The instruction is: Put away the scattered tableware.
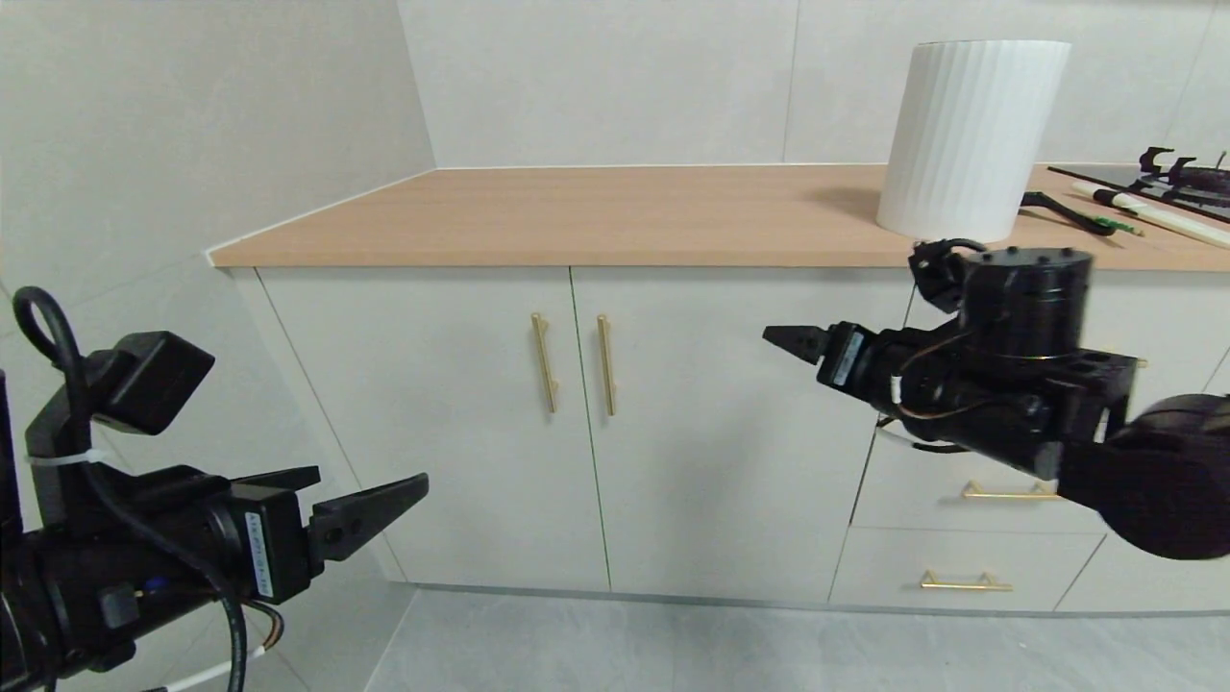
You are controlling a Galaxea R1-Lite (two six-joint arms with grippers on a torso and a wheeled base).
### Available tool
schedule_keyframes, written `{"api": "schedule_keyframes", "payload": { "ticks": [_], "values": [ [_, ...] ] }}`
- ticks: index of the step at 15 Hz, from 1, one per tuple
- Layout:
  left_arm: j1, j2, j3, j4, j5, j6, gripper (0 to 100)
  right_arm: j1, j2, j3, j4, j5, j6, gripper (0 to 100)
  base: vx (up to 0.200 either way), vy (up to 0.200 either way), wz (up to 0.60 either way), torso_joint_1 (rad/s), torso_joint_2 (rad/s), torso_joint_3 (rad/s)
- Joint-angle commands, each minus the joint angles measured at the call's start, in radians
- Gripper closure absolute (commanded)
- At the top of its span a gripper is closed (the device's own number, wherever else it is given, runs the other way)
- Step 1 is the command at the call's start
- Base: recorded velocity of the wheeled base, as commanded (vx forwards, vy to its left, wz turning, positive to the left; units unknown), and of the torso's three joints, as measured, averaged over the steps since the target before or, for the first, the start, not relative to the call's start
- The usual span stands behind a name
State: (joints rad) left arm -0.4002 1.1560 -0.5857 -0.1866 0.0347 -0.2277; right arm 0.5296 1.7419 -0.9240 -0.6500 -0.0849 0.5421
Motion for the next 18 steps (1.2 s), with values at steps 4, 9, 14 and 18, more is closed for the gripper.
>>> {"api": "schedule_keyframes", "payload": {
  "ticks": [4, 9, 14, 18],
  "values": [
    [0.015, -0.170, 0.043, 0.001, 0.001, 0.005, 0, -0.103, -0.611, 0.389, 0.006, 0.001, -0.222, 0, 0.000, 0.000, 0.00, 0.000, 0.00, 0.000],
    [0.110, -0.595, 0.175, 0.064, 0.008, 0.054, 0, -0.269, -1.088, 0.567, 0.147, 0.007, -0.320, 0, 0.000, 0.000, 0.00, 0.000, 0.00, 0.000],
    [0.247, -1.035, 0.167, 0.371, -0.013, 0.160, 0, -0.408, -1.618, 0.579, 0.675, 0.040, -0.444, 0, 0.000, 0.000, 0.00, 0.000, 0.00, 0.000],
    [0.259, -1.058, 0.158, 0.395, 0.080, 0.146, 0, -0.424, -1.641, 0.600, 0.675, -0.052, -0.459, 0, 0.000, 0.000, 0.00, 0.000, 0.00, 0.000]
  ]
}}
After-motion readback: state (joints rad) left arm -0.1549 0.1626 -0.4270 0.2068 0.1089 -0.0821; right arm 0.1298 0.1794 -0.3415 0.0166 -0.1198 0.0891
